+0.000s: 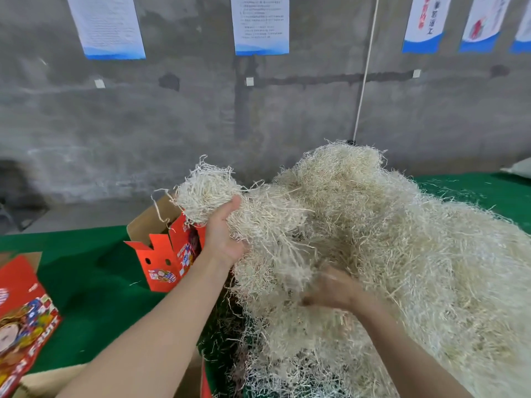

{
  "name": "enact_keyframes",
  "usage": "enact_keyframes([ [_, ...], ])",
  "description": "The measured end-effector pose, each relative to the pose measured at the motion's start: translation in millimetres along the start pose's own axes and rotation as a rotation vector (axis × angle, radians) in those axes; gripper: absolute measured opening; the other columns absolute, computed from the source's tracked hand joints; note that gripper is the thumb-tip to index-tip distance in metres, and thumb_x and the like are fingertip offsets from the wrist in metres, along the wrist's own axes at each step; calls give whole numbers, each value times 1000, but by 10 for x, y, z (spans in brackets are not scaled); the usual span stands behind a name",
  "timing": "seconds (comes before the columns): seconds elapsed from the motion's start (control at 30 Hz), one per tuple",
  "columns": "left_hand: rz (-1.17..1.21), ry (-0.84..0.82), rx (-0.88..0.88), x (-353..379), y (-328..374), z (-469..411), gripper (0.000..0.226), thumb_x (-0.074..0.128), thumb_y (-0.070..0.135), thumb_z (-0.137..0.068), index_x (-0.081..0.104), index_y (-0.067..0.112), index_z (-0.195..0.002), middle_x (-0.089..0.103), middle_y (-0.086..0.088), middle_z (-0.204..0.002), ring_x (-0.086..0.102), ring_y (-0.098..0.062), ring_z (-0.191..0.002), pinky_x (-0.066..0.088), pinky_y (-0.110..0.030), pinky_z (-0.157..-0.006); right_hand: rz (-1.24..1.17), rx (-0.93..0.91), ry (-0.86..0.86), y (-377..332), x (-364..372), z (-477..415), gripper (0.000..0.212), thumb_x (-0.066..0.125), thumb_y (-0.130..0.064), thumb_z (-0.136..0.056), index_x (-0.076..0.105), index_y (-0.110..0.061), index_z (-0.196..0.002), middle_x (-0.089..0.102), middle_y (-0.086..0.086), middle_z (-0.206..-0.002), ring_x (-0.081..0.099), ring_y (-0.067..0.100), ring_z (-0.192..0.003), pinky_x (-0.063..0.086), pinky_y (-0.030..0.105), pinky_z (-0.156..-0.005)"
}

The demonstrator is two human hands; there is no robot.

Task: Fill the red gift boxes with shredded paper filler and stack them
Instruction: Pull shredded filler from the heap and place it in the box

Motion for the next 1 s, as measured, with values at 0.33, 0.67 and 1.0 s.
enact_keyframes([
  [0.33,-461,-324,-24,187,36,5,49,76,26,-60,64,12,-106,65,-7,-116,61,-26,-105,43,-47,-99,-515,5,94,-434,35,-190,15,45,3,-93,55,-8,-90,63,9,-107,64,23,-96,53,23,-76],
  [0.67,-2368,-199,759,231,-366,-269,46,57,-3,-76,57,15,-118,60,-4,-107,58,-16,-88,52,-29,-78,81,-315,337,-501,-288,-183,17,45,-1,-90,51,-17,-87,52,-7,-70,51,9,-59,41,15,-54],
  [1.0,-1631,153,1041,258,568,-327,53,66,-4,-72,58,11,-122,55,-11,-122,55,-30,-108,42,-38,-94,71,218,295,648,109,-143,52,18,-29,-104,48,-10,-66,49,2,-60,38,7,-50,31,17,-42],
])
Point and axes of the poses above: each hand's wrist, its own z-axis away from the middle knuckle, its own x-axis out of the palm, y = z × x, the point moved 8 cm from there along -z, towards the middle knuckle
